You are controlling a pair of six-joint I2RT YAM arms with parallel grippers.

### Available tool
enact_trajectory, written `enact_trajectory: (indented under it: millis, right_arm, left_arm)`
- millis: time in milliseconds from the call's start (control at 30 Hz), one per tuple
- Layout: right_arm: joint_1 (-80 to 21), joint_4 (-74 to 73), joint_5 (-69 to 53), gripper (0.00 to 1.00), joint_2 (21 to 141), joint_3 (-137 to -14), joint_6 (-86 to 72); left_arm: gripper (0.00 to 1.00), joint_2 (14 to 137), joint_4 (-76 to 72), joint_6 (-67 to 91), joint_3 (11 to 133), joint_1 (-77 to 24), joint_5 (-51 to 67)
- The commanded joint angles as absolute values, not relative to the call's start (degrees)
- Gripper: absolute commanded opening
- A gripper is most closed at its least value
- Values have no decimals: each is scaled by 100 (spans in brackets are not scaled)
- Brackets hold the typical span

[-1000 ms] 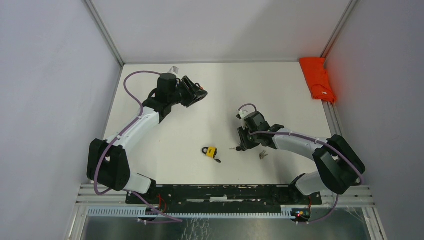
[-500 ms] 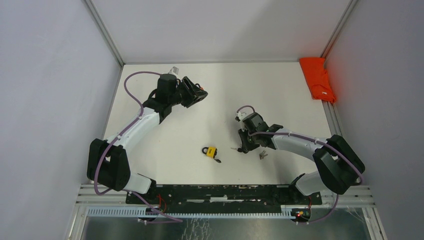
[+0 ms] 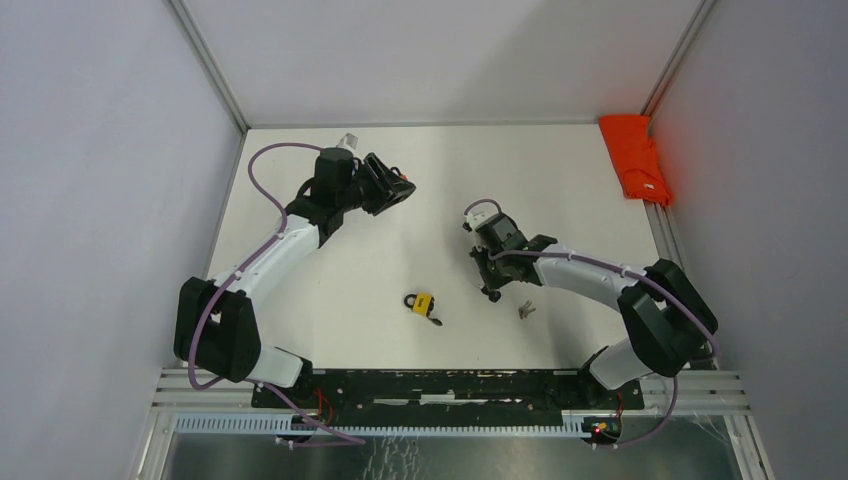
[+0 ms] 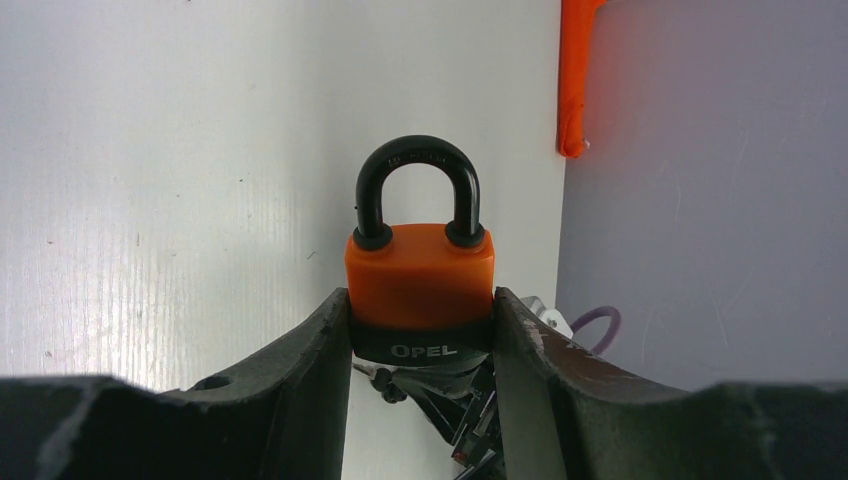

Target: Unlock with the key

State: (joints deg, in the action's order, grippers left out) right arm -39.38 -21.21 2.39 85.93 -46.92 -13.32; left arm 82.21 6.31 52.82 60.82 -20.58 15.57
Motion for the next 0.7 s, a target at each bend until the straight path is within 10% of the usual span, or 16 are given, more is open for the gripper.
enact_trajectory:
  millis: [0, 267, 667]
  right_arm:
    - [-3938, -2218, 205, 0, 8828, -5115, -1191]
    - [-3936, -2399, 361, 31, 8627, -5116, -1293]
    - [-3946, -2793, 628, 32, 8050, -4425, -1595]
  left_arm:
    - [2, 8051, 256, 5063, 6205, -2028, 1670]
    - [2, 8076, 252, 5054, 6205, -2011, 1683]
    - [2, 8122, 146, 5113, 6128, -1999, 1748]
